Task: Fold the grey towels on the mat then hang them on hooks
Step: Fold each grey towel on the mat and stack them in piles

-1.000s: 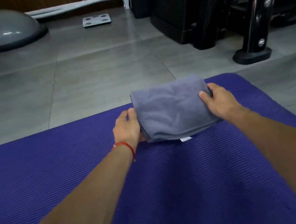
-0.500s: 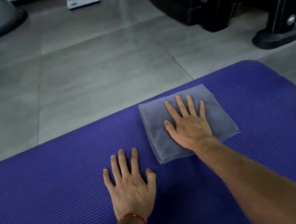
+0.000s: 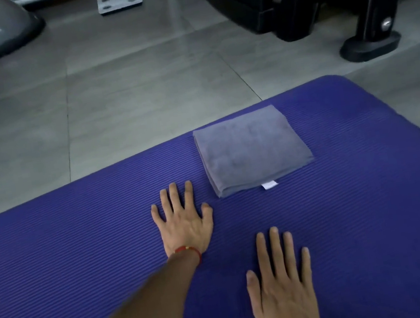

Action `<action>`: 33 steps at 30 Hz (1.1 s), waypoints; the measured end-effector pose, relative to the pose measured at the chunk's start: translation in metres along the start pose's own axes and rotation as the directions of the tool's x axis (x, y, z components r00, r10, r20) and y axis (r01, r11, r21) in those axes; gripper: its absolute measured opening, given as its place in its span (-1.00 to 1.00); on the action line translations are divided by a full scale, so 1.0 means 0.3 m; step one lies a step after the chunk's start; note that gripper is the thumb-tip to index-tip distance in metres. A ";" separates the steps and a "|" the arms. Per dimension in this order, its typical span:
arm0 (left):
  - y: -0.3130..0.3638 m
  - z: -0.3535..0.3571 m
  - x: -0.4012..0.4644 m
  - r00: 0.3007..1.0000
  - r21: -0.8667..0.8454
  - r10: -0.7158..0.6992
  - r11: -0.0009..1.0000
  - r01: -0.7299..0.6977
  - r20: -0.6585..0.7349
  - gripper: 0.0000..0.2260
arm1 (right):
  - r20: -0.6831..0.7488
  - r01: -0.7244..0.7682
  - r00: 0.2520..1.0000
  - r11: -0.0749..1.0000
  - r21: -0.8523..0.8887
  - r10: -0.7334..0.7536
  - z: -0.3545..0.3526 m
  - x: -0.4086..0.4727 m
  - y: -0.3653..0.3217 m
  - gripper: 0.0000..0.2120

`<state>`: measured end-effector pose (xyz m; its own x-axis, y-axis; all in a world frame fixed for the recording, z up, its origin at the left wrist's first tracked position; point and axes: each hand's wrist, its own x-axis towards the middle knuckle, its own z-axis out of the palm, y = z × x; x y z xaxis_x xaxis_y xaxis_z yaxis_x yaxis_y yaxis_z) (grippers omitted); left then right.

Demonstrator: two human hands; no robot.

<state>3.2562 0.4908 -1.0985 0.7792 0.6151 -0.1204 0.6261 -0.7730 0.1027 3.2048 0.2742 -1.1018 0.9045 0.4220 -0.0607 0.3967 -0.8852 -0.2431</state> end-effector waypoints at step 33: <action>-0.954 -0.551 -1.156 0.952 -0.395 0.051 0.902 -0.173 -0.301 -0.72 | 0.346 0.276 0.533 0.545 0.792 -0.772 -0.306 -0.497 -0.812 -0.17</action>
<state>2.8117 0.5243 -0.9228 0.7829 0.5931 0.1879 0.4415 -0.7425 0.5038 2.9878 0.4089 -0.9447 0.1217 0.9762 -0.1795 0.3422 -0.2110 -0.9156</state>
